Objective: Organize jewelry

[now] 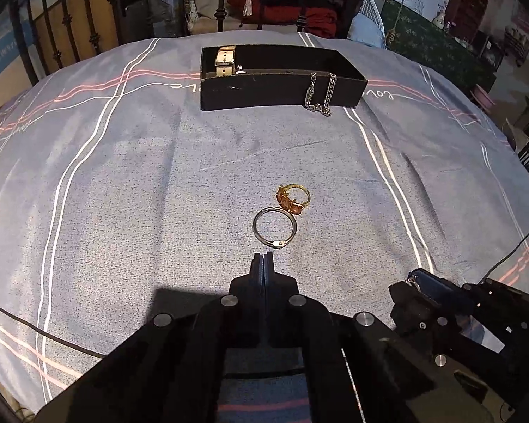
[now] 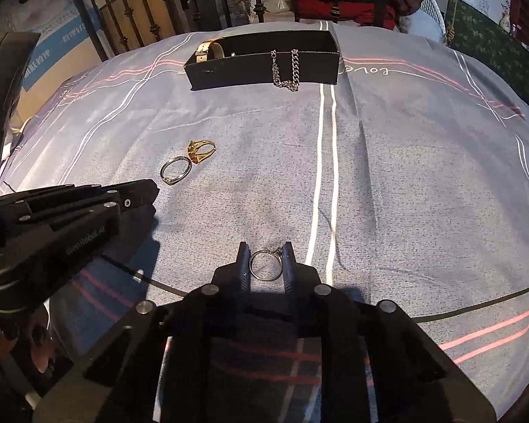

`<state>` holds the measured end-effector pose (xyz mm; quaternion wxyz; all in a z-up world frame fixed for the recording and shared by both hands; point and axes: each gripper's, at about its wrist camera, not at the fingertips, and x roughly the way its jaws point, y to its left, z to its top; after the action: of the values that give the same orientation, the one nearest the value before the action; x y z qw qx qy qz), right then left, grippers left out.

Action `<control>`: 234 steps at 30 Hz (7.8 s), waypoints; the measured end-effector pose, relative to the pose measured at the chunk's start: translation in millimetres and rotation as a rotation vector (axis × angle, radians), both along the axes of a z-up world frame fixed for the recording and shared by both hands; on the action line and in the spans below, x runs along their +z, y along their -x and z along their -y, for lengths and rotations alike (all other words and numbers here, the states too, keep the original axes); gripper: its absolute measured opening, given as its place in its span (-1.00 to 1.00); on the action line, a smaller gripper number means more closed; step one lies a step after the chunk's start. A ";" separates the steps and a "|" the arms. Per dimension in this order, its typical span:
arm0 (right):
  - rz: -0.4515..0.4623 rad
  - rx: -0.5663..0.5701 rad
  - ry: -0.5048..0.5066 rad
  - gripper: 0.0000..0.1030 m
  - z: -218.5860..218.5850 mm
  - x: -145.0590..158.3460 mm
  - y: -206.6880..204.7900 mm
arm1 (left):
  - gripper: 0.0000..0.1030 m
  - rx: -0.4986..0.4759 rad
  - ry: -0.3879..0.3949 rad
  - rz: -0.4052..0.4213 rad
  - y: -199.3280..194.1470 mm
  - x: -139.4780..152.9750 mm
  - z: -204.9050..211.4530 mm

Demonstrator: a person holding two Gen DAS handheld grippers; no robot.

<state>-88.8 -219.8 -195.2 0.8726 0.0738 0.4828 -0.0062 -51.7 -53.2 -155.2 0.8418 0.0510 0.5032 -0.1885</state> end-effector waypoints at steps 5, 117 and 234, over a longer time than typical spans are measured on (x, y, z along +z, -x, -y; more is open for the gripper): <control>0.021 -0.007 -0.018 -0.62 1.0 7.4 3.4 | -0.99 0.028 0.047 0.016 -3.2 14.9 -14.2; 0.020 0.077 0.108 -0.52 -54.3 -10.9 -107.7 | 0.28 0.241 -0.024 0.034 -97.0 20.3 -74.6; 0.206 -0.200 0.123 0.89 45.6 117.4 -150.8 | 0.88 0.182 -0.076 0.186 -138.1 120.5 -9.7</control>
<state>62.0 -265.4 -77.8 0.9154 0.0683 0.3797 -0.1149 86.4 -43.5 -34.7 0.8958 0.0542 0.4325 -0.0867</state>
